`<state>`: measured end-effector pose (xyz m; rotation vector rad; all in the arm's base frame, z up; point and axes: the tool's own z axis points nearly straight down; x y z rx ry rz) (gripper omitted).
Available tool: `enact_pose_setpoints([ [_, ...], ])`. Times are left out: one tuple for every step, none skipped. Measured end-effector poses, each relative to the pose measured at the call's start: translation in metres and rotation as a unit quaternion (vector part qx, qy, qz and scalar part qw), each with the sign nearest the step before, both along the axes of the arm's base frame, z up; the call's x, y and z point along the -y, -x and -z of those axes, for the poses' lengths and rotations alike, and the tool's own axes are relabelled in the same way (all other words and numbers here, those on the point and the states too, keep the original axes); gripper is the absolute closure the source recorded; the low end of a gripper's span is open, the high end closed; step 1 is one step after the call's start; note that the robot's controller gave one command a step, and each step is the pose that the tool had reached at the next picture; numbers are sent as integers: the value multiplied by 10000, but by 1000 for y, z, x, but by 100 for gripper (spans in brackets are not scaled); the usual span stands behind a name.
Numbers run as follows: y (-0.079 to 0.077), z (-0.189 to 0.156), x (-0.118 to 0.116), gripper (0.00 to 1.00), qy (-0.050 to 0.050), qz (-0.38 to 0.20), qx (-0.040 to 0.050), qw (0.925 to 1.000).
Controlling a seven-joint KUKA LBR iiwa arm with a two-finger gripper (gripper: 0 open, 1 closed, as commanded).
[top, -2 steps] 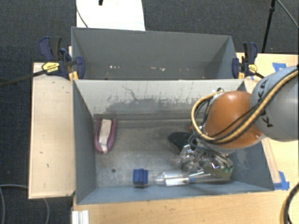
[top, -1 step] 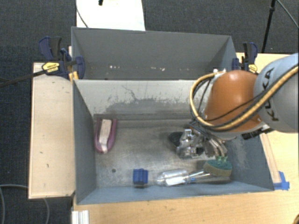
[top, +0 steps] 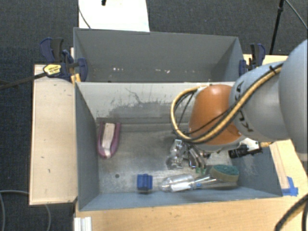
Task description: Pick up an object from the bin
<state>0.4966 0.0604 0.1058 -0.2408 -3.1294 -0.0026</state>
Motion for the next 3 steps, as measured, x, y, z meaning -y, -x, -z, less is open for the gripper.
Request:
enact_pose_setpoints([
  [-3, -3, 1, 0, 2, 11, 47, 10000],
  [10, 34, -68, 0, -1, -1061, 51, 9943],
  [13, 33, -117, 0, -4, -2328, 100, 9725],
])
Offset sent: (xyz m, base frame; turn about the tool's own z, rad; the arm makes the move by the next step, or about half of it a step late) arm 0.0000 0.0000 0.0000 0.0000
